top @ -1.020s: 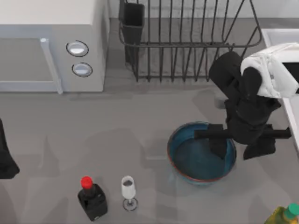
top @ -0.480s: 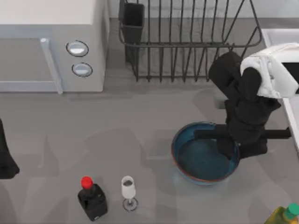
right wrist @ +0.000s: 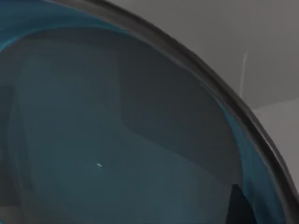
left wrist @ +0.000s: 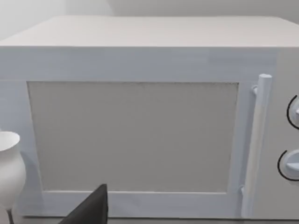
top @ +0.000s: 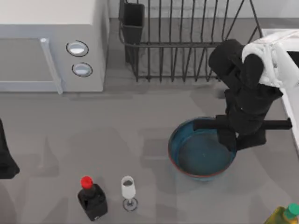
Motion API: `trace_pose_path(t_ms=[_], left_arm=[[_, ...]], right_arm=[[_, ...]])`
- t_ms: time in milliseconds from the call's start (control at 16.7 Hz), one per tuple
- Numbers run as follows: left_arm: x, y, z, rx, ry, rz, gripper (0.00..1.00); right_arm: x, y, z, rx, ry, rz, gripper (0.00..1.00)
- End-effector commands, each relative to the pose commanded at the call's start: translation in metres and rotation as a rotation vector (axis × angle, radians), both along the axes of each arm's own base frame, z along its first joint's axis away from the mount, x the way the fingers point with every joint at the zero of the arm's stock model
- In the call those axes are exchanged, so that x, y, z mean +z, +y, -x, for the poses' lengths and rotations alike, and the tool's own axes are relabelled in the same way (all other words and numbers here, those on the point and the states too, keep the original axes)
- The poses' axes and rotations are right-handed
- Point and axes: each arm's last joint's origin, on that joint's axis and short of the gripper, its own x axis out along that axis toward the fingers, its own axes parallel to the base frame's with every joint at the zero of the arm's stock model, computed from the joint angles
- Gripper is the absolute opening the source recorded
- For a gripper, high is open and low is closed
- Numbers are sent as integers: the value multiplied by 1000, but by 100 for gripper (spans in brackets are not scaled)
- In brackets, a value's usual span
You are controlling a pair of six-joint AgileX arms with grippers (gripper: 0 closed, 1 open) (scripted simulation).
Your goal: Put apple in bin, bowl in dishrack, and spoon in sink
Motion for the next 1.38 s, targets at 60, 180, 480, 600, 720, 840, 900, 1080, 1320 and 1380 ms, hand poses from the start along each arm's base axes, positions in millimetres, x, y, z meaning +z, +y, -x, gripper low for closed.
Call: trace_pose_path(t_ms=[60, 180, 480, 600, 720, 840, 900, 1080, 1320, 1380], left_arm=[[0, 0, 0, 0, 0, 0, 100], [0, 0, 0, 0, 0, 0, 100], [0, 0, 0, 0, 0, 0, 100], [0, 0, 0, 0, 0, 0, 100], [0, 0, 0, 0, 0, 0, 100], [0, 0, 0, 0, 0, 0, 100], [0, 0, 0, 0, 0, 0, 100], [0, 0, 0, 0, 0, 0, 100], [0, 0, 0, 0, 0, 0, 100], [0, 0, 0, 0, 0, 0, 100]], right_arm=[[11, 0, -1, -2, 0, 0, 0], [33, -1, 1, -2, 21, 12, 0], [76, -3, 5, 1, 24, 9, 0], [76, -3, 5, 1, 23, 9, 0], [74, -2, 5, 2, 27, 11, 0], [75, 0, 5, 12, 9, 13, 0], [77, 3, 5, 30, -20, 17, 0], [89, 20, 7, 114, -194, 40, 0], [121, 53, 17, 237, -565, 73, 0], [132, 62, 22, 258, -669, 80, 0]])
